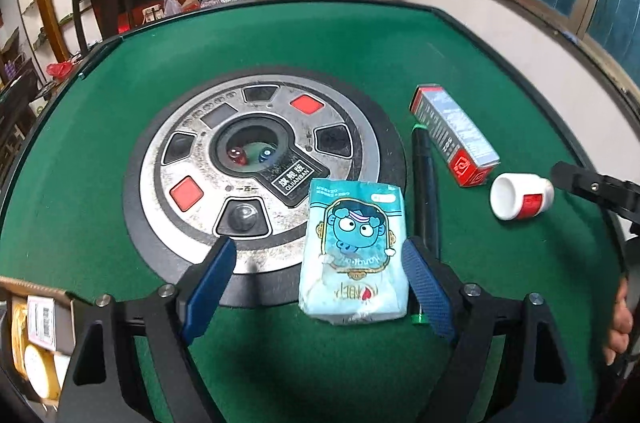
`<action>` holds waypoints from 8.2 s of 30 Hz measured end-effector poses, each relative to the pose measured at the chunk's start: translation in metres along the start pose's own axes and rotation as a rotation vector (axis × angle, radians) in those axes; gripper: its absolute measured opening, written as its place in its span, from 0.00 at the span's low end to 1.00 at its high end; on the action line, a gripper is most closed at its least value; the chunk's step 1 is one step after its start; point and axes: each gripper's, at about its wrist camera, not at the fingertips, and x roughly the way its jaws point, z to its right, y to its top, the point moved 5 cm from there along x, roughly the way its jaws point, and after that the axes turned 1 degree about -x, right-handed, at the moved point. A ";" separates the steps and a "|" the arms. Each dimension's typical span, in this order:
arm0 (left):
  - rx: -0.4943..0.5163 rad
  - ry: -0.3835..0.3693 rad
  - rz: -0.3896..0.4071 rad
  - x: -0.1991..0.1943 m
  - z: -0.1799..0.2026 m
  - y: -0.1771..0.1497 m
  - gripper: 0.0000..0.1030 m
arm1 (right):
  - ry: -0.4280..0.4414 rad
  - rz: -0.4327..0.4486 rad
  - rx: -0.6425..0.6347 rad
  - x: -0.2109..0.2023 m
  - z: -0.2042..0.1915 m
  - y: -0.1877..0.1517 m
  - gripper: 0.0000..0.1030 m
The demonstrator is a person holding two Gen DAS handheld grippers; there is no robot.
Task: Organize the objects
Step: 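Grasp the blue cartoon snack packet with the left tool while the right tool approaches the white bottle, then close the right tool on the white red-labelled bottle, then carry the snack packet and white bottle into the cardboard tray, then open both tools to release the packet and bottle in the tray, then move both open tools back toward the medicine box and black marker, then grasp the white-and-red medicine box with the right tool while the left tool approaches the marker, then grasp the black green-capped marker with the left tool and lift it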
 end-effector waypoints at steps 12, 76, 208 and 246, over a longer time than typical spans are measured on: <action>0.072 -0.011 -0.024 0.011 0.009 0.007 0.67 | 0.017 -0.012 -0.008 0.003 -0.008 -0.006 0.95; -0.487 0.148 0.236 -0.238 -0.211 -0.219 0.43 | 0.216 -0.041 -0.384 -0.012 -0.152 -0.087 0.66; 0.182 0.078 0.055 -0.027 0.064 -0.005 0.84 | -0.093 -0.112 -0.138 0.041 -0.020 0.013 0.28; -0.161 0.090 0.208 -0.181 -0.102 -0.076 0.14 | 0.166 -0.017 -0.276 0.010 -0.138 -0.021 0.29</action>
